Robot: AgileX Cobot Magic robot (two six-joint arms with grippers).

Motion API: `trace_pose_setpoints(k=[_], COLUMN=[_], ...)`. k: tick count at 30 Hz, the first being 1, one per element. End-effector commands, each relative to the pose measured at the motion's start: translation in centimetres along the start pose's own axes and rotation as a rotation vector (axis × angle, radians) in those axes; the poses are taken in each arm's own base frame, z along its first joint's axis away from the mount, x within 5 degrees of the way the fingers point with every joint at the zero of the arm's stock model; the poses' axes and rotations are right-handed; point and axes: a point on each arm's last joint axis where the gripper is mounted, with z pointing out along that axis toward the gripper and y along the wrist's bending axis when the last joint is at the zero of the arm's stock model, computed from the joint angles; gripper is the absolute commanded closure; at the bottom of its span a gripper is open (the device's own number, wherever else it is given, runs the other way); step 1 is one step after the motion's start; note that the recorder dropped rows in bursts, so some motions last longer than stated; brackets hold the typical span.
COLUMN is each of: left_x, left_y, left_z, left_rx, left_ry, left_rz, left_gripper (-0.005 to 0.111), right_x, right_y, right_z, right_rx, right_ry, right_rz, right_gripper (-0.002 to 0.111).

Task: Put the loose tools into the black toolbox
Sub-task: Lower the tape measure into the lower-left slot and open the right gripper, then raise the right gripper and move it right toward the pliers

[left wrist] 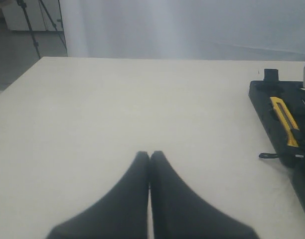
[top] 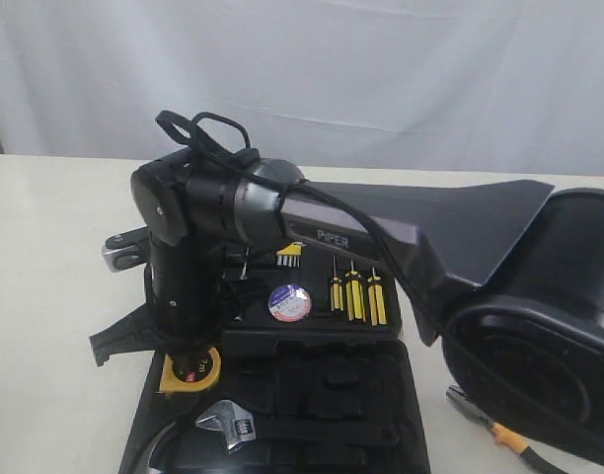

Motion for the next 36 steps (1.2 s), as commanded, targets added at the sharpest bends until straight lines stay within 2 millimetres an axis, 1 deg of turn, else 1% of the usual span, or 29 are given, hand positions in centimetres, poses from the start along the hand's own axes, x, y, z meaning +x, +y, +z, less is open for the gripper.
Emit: trace_pose_setpoints(k=[1, 2, 3, 4, 6, 11, 16, 21, 24, 26, 31, 33, 36], left_x=[0.0, 0.0, 0.0, 0.0, 0.0, 0.0, 0.0, 0.0, 0.0, 0.0, 0.0, 0.0, 0.0], left_y=[0.0, 0.0, 0.0, 0.0, 0.0, 0.0, 0.0, 0.0, 0.0, 0.0, 0.0, 0.0, 0.0], left_z=[0.0, 0.0, 0.0, 0.0, 0.0, 0.0, 0.0, 0.0, 0.0, 0.0, 0.0, 0.0, 0.0], left_rx=[0.005, 0.005, 0.005, 0.005, 0.005, 0.005, 0.005, 0.005, 0.005, 0.005, 0.005, 0.005, 0.005], left_ry=[-0.004, -0.004, -0.004, -0.004, -0.004, -0.004, -0.004, -0.004, -0.004, -0.004, -0.004, -0.004, -0.004], left_rz=[-0.005, -0.005, -0.005, -0.005, -0.005, -0.005, -0.005, -0.005, -0.005, -0.005, -0.005, -0.005, -0.005], left_gripper=[0.107, 0.107, 0.107, 0.107, 0.107, 0.107, 0.107, 0.107, 0.107, 0.107, 0.107, 0.107, 0.107], right_x=[-0.7, -0.9, -1.3, -1.5, -1.7, -1.5, -1.0, -0.7, -0.6, -0.5, -0.6, -0.6, -0.8], right_y=[0.1, 0.2, 0.3, 0.2, 0.1, 0.0, 0.6, 0.4, 0.2, 0.2, 0.2, 0.2, 0.3], right_z=[-1.0, -1.7, -3.1, -3.8, -4.4, -3.2, -1.8, 1.2, 2.6, 2.9, 2.9, 2.4, 1.0], right_rx=[-0.009, -0.011, -0.009, -0.002, 0.018, 0.031, -0.029, -0.009, 0.0, 0.001, 0.0, 0.0, -0.006], right_ry=[-0.024, -0.046, -0.086, -0.106, -0.111, -0.068, 0.002, 0.073, 0.099, 0.106, 0.104, 0.094, 0.067], right_rz=[-0.021, -0.024, -0.032, -0.038, -0.046, -0.049, -0.051, -0.04, -0.042, -0.045, -0.045, -0.056, -0.064], right_gripper=[0.109, 0.109, 0.109, 0.109, 0.109, 0.109, 0.109, 0.109, 0.109, 0.109, 0.109, 0.109, 0.109])
